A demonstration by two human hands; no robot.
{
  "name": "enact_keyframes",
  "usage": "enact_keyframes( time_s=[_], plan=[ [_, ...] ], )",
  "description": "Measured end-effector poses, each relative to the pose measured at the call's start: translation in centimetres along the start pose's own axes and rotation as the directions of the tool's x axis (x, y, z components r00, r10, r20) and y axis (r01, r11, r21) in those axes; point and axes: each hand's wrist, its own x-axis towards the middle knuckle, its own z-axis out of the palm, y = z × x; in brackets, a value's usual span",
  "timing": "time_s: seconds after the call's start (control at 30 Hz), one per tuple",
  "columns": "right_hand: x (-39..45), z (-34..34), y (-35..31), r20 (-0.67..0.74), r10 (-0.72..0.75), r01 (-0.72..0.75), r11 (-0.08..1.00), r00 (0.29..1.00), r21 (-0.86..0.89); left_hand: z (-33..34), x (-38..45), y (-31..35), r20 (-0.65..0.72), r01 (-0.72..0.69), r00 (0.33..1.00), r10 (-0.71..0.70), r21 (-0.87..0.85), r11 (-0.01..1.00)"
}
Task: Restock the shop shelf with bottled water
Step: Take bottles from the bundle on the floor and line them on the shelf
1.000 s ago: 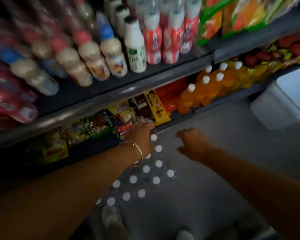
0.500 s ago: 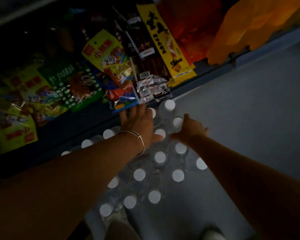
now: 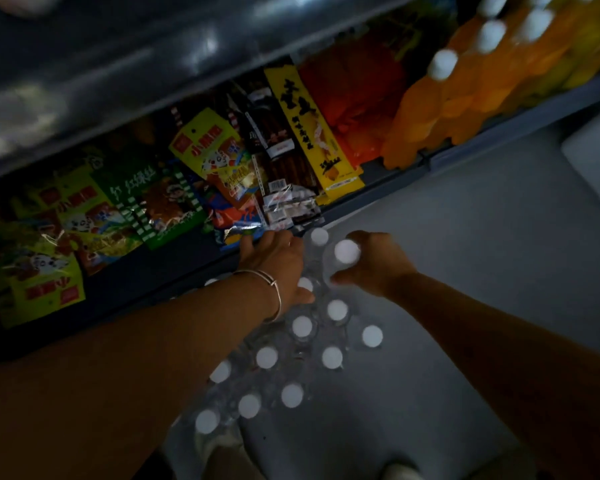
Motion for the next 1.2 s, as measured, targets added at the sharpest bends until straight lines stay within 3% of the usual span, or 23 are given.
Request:
enact_keyframes(
  time_s=[0.23, 0.43, 0.53, 0.7, 0.83, 1.0, 1.2],
  plan=[
    [-8.2, -13.2, -8.7, 0.032, -0.312, 0.313, 0.949, 0.95, -0.046, -12.6, -8.3, 1.4, 0.098, -0.022, 0.995, 0.026, -0.04, 0.999],
    [-18.1, -28.5, -20.7, 0.055, -0.547, 0.549, 0.835, 0.836, -0.048, -27.8, -20.5, 0.8, -0.023, -0.148, 0.989, 0.147, -0.176, 0.973],
    [-24.2, -36.6, -27.7, 0.058, -0.607, 0.61, 0.786, 0.792, -0.101, -34.8, -26.7, -0.3, -0.052, -0.084, 0.996, 0.073, -0.257, 0.963],
    [-33.6, -47.7, -38.8, -0.095, -0.709, 0.705, 0.705, 0.699, -0.08, -47.0, -38.2, -2.2, -0.158, -0.132, 0.985, 0.069, -0.437, 0.89],
    [-40.2, -54.4, -46.9, -0.184, -0.752, 0.771, 0.633, 0.633, 0.065, -55.7, -47.9, -3.0, -0.36, -0.244, 0.931, 0.068, -0.47, 0.848],
    [-47.0, -59.9, -56.9, -0.283, -0.814, 0.854, 0.518, 0.507, 0.042, -63.7, -57.6, -6.1, -0.538, -0.328, 0.843, 0.013, -0.493, 0.806],
    [-50.1, -63.1, -67.3, -0.373, -0.834, 0.903, 0.43, 0.407, 0.025, -70.1, -65.7, -10.6, -0.683, -0.284, 0.724, -0.101, -0.428, 0.858]
  ],
)
